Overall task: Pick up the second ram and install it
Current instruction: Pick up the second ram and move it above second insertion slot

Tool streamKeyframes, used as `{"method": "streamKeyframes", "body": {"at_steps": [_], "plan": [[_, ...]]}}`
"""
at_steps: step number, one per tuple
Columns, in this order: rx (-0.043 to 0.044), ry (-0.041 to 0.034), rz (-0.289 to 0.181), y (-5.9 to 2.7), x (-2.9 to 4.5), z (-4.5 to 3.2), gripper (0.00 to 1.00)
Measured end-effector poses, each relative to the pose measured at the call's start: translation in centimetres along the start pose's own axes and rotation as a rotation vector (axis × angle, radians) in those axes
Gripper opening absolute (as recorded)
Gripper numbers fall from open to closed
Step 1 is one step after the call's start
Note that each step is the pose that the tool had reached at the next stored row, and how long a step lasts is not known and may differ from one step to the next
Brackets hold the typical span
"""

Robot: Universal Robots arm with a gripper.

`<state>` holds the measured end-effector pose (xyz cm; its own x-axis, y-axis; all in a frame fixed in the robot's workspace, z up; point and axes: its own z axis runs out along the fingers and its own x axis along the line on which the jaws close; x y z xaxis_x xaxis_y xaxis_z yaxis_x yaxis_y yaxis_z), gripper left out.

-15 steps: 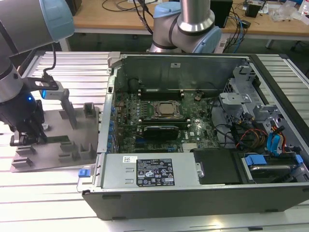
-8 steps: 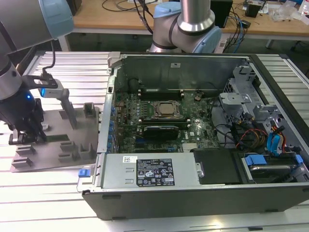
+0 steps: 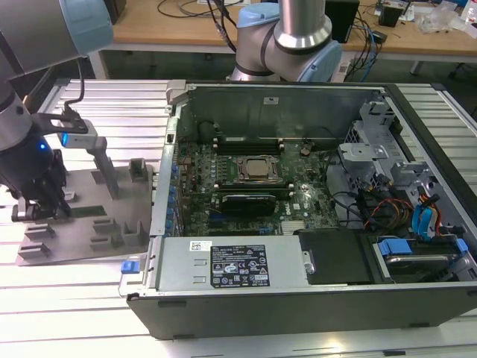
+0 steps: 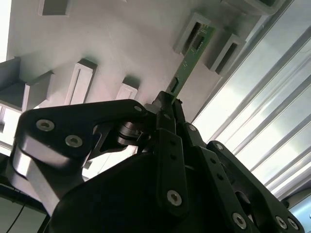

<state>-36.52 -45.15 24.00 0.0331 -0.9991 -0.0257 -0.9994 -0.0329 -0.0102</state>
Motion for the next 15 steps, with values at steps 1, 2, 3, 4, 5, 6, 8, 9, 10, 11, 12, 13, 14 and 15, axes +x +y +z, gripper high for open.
{"method": "streamKeyframes", "body": {"at_steps": [1,2,3,4,5,6,8,9,10,11,12,13,14,15], "plan": [[-0.0001,0.0,0.0,0.0,0.0,-0.1,0.11],[0.0,-0.0001,0.0,0.0,-0.01,-0.24,0.11],[0.0,0.0,0.0,0.0,-0.01,-0.53,0.11],[0.0001,-0.0001,0.0,-0.01,-0.02,-0.77,0.11],[0.0001,-0.0001,0.0,-0.01,-0.03,-1.07,0.11],[0.0001,0.0,0.0,-0.01,-0.03,-1.27,0.11],[0.0001,-0.0001,0.0,-0.02,-0.04,-1.55,0.11],[0.0001,0.0,0.0,-0.02,-0.05,-1.69,0.11],[0.0001,-0.0001,0.0,-0.02,-0.05,-1.77,0.11],[0.0001,-0.0003,0.0,-0.02,-0.05,-1.91,0.11],[0.0001,-0.0003,0.0,-0.02,-0.05,-2.03,0.11],[0.0001,-0.0004,0.0,-0.02,-0.06,-2.28,0.11],[0.0001,-0.0004,0.0,-0.02,-0.07,-2.47,0.11],[0.0001,-0.0004,0.0,-0.03,-0.07,-2.6,0.11]]}}
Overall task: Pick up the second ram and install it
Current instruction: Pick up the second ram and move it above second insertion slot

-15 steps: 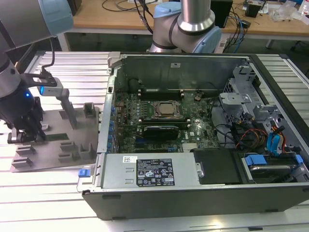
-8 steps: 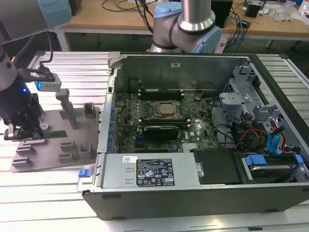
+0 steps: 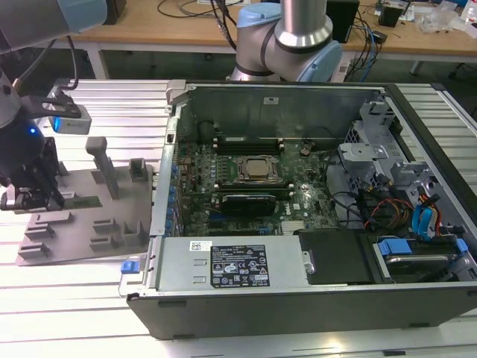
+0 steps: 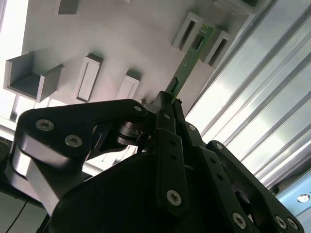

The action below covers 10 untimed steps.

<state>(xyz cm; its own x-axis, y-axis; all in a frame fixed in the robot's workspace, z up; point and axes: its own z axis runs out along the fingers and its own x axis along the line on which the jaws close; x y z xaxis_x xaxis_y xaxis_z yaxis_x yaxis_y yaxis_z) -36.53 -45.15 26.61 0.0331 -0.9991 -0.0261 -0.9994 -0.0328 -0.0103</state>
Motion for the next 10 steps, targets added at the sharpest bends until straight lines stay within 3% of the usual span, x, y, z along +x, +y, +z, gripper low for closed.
{"method": "streamKeyframes", "body": {"at_steps": [10], "plan": [[-0.0001,0.0,0.0,-0.04,-0.1,-2.19,0.11]]}}
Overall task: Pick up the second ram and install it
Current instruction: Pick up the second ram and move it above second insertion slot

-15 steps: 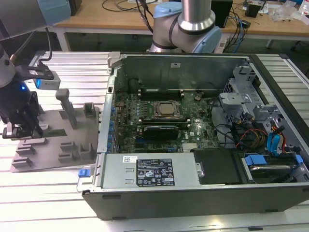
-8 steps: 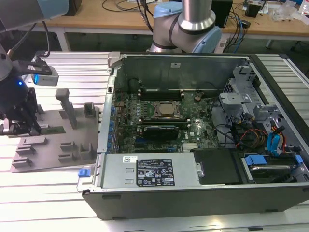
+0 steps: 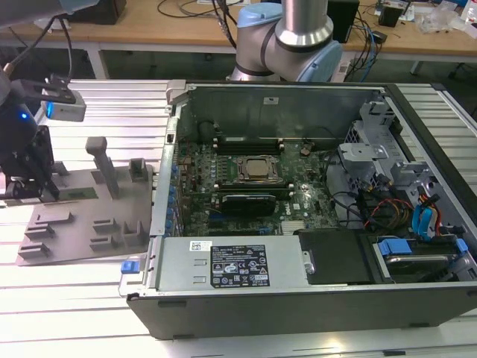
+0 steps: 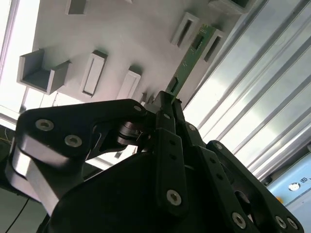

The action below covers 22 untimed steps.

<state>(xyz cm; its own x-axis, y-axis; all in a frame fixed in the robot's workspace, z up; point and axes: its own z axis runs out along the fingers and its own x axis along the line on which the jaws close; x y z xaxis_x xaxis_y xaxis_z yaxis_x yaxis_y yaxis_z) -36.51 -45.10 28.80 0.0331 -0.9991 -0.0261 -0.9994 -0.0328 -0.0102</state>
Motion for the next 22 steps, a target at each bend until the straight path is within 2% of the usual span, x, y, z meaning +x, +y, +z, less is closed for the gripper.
{"method": "streamKeyframes", "body": {"at_steps": [2,18,22], "plan": [[0.0,0.0,0.0,-0.01,-0.01,-0.48,0.11],[0.0001,-0.0007,0.0,-0.02,-0.05,-1.93,0.11],[0.0001,-0.0007,0.0,-0.03,-0.08,-2.91,0.11]]}}
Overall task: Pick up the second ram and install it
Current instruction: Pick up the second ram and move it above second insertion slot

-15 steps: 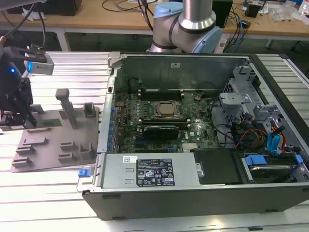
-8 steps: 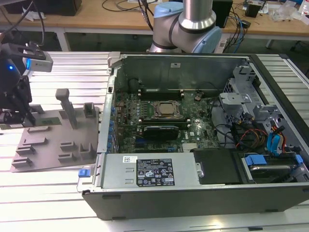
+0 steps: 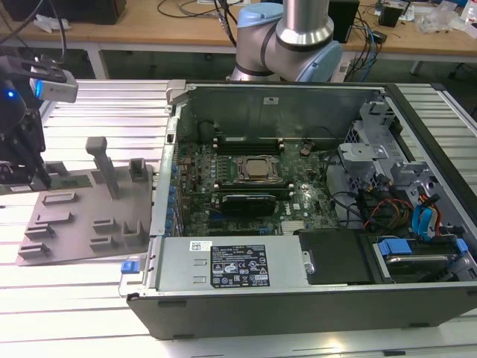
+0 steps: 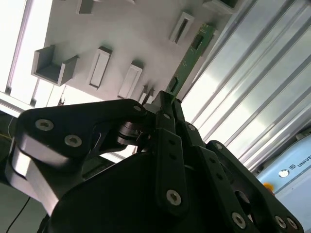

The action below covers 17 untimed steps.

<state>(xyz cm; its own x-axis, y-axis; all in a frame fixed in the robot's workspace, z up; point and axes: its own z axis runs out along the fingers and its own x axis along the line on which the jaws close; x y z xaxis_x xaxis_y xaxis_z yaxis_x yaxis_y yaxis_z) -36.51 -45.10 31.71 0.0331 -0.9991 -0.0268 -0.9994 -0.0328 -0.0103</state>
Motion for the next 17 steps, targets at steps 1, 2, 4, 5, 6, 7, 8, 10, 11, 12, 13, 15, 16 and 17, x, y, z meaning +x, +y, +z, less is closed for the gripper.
{"method": "streamKeyframes", "body": {"at_steps": [1,2,4,5,6,7,8,10,11,12,13,15,16,17], "plan": [[0.0,-0.0001,0.0,0.0,-0.01,-0.21,0.11],[0.0,0.0,0.0,-0.01,-0.02,-0.51,0.11],[0.0,0.0,0.0,-0.01,-0.02,-0.91,0.11],[0.0,0.0,0.0,-0.01,-0.03,-1.2,0.11],[0.0,0.0,0.0,-0.02,-0.04,-1.43,0.11],[0.0,0.0,0.0,-0.02,-0.05,-1.72,0.11],[-0.0001,0.0,0.0,-0.02,-0.05,-1.97,0.11],[0.0,-0.0001,0.0,-0.03,-0.07,-2.67,0.11],[-0.0001,0.0,0.0,-0.03,-0.08,-3.04,0.11],[0.0,0.0,0.0,-0.03,-0.09,-3.32,0.11],[0.0,0.0,0.0,-0.04,-0.1,-3.64,0.11],[0.0001,-0.0001,0.0,-0.05,-0.13,-4.6,0.11],[0.0,0.0,0.0,-0.05,-0.14,-5.02,0.11],[0.0,0.0,0.0,-0.06,-0.15,-5.48,0.11]]}}
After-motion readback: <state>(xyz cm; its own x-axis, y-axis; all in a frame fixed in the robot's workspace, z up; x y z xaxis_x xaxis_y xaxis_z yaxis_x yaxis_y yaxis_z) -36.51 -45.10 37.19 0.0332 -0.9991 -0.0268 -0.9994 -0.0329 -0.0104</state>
